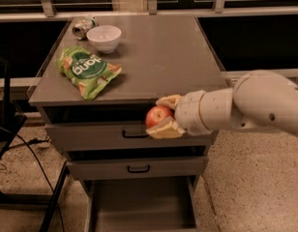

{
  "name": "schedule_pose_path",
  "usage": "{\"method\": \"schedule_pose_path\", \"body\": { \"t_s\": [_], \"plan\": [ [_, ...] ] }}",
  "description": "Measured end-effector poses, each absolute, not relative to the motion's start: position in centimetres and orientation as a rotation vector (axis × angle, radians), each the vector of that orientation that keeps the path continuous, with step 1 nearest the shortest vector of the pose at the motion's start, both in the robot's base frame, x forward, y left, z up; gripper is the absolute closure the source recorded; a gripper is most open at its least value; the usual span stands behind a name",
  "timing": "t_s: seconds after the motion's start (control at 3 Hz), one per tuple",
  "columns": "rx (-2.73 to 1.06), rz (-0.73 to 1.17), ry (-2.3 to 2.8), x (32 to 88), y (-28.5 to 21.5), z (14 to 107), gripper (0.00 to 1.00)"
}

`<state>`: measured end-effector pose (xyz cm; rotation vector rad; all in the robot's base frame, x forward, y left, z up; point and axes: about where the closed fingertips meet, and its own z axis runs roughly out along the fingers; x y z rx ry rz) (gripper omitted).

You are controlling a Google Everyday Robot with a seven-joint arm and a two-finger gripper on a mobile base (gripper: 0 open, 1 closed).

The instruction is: Pick apple from bottom drawer and place on counter

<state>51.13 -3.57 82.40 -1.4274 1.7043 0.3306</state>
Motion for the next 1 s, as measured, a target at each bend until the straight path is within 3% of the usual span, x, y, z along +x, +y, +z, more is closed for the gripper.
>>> {"method": "schedule_pose_path", "body": {
  "t_s": [1.0],
  "plan": [
    [-1.175, 0.399, 1.727, 60.8, -7.1, 89.2, 1.0]
  ]
}}
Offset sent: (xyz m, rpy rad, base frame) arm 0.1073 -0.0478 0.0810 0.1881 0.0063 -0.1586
